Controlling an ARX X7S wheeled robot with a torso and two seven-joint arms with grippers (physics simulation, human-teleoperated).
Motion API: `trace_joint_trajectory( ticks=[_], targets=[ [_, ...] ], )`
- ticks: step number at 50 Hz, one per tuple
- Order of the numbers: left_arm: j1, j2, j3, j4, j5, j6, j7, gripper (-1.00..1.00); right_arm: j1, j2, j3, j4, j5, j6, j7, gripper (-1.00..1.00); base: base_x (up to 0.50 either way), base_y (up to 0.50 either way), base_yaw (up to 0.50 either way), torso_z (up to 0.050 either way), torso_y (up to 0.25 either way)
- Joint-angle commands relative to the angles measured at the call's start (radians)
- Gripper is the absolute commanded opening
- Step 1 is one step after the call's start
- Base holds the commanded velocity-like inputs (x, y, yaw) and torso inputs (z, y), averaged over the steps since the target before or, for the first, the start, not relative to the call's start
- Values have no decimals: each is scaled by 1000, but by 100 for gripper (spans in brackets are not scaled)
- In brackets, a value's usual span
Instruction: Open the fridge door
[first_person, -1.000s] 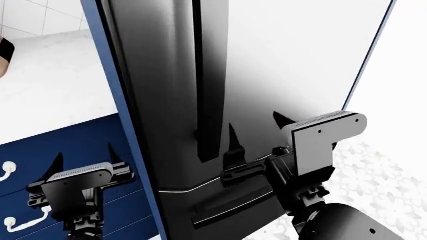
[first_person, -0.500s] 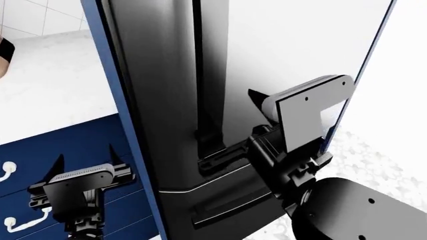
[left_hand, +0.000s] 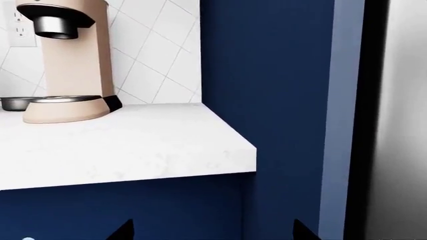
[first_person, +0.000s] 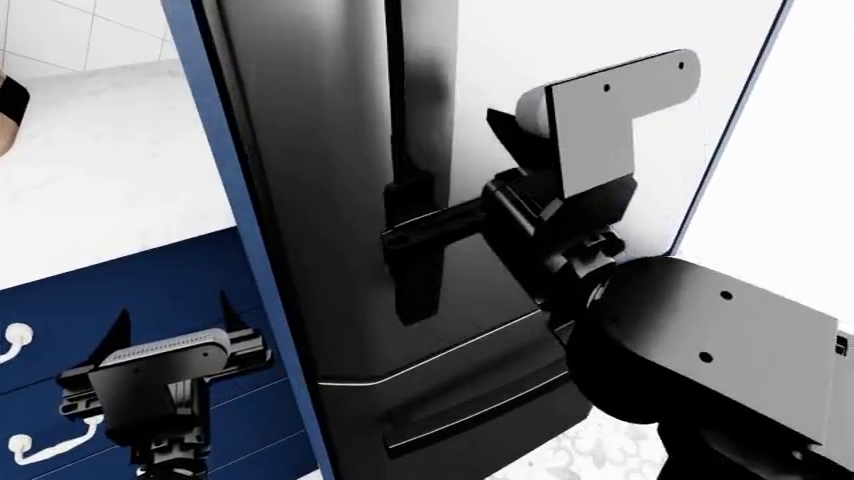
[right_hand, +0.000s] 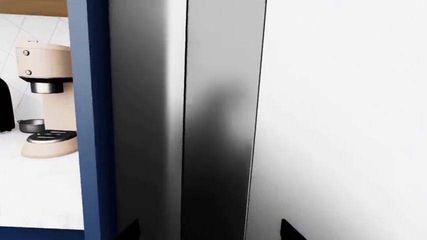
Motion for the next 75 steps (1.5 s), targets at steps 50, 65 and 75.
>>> trace_joint_trajectory(
  ticks=[50, 65, 75],
  targets=[
    [-5, 16, -11, -12, 13, -13, 15, 100, 184, -33, -137, 361, -132, -222, -159, -100, 0, 0, 0, 0, 0],
    [-5, 15, -8, -17, 14, -8, 13, 100, 179, -17, -134, 322, -121, -215, -115, -100, 0, 0, 0, 0, 1],
    [-10, 11, -14, -15, 4, -15, 11, 100, 149, 77, -28, 171, -4, -133, -68, -100, -1, 0, -1, 0, 1]
  ],
)
